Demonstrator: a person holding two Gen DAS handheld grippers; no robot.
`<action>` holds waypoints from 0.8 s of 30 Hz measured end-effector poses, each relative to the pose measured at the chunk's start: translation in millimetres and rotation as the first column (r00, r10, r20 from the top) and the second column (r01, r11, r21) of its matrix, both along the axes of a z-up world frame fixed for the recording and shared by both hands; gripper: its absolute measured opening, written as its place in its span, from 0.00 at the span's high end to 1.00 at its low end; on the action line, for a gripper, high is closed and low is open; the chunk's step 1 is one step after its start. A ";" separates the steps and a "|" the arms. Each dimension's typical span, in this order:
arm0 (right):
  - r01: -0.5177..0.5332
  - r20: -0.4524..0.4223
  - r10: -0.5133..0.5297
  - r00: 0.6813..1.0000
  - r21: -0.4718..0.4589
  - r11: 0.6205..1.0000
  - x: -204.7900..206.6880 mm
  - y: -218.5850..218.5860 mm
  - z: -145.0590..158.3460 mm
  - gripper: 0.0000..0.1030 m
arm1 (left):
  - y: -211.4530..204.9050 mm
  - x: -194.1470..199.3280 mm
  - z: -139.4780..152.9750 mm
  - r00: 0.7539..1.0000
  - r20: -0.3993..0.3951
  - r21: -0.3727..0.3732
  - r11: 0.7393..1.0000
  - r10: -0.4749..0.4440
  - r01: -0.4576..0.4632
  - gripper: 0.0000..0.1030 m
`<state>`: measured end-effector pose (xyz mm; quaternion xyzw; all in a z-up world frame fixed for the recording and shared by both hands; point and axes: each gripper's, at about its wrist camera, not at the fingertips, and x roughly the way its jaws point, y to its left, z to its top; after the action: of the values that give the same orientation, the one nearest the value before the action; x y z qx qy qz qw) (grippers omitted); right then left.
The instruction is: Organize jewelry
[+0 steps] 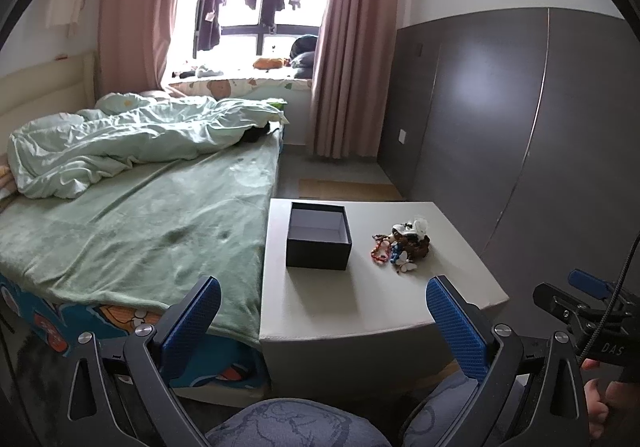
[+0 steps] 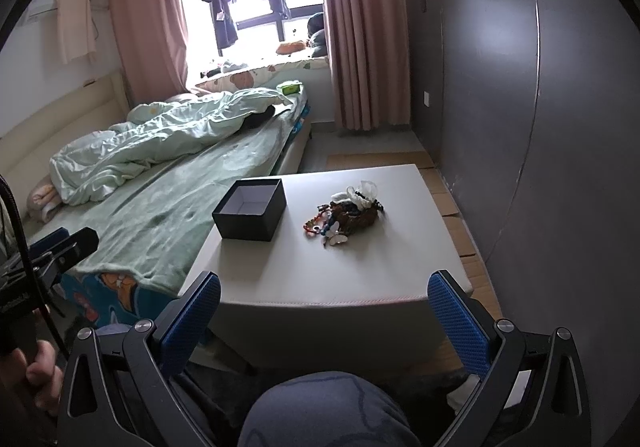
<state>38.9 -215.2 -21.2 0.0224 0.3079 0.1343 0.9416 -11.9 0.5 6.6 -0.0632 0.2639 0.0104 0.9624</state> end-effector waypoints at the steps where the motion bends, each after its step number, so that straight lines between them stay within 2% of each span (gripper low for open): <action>1: 0.000 0.000 0.000 1.000 0.000 1.000 -0.1 0.1 0.2 0.00 | 0.1 -0.6 0.4 1.000 0.001 0.000 1.000 -0.001 0.001 0.00; 24: 0.004 0.018 -0.004 1.000 -0.002 1.000 -6.1 -2.7 8.1 0.00 | -10.0 -3.9 3.9 1.000 0.008 -0.003 1.000 -0.006 0.006 0.00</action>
<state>32.8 -218.0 -13.1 0.0211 0.2997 0.1325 0.9446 -15.8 -9.5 10.5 -0.0640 0.2603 0.0071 0.9634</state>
